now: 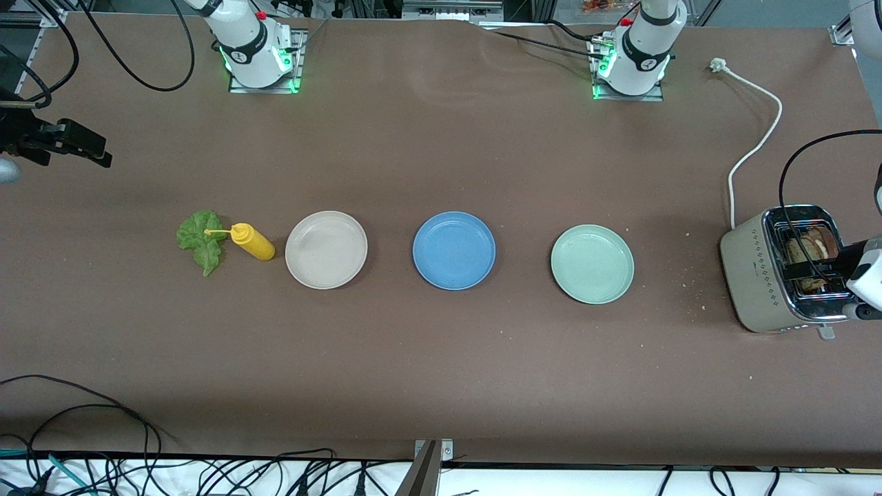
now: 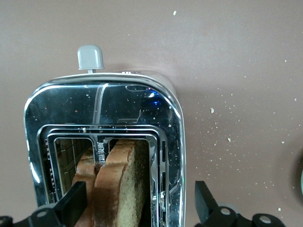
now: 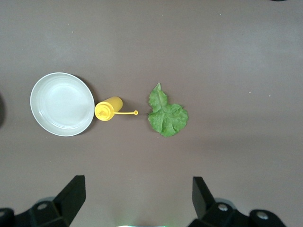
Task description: Make sandwich in blue plate with both arms
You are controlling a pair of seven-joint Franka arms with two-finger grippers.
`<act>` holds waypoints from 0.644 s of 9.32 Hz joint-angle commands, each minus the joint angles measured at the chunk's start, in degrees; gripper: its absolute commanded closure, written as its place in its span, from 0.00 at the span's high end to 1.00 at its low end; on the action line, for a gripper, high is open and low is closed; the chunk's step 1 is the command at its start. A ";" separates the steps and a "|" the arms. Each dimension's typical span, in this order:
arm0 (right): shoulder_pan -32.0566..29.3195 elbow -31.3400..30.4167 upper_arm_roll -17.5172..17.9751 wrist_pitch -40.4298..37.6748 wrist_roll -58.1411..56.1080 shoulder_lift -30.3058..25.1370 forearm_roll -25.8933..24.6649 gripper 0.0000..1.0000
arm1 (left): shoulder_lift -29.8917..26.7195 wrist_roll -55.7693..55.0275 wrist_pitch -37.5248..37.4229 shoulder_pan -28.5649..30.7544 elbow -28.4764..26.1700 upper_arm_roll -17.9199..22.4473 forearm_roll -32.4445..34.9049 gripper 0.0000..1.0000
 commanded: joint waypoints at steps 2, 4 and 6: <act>-0.28 0.48 0.32 -1.02 0.61 -0.36 0.59 1.00 | -0.41 0.53 0.18 -0.45 0.13 -0.05 0.51 1.00; -0.28 0.48 0.32 -0.93 0.61 -0.36 0.59 1.00 | -0.41 0.35 0.35 -0.88 0.13 -0.14 0.43 1.00; -0.28 0.48 0.32 -1.02 0.61 -0.36 0.51 1.00 | 0.20 0.35 0.18 -0.98 -0.48 -0.05 0.60 1.00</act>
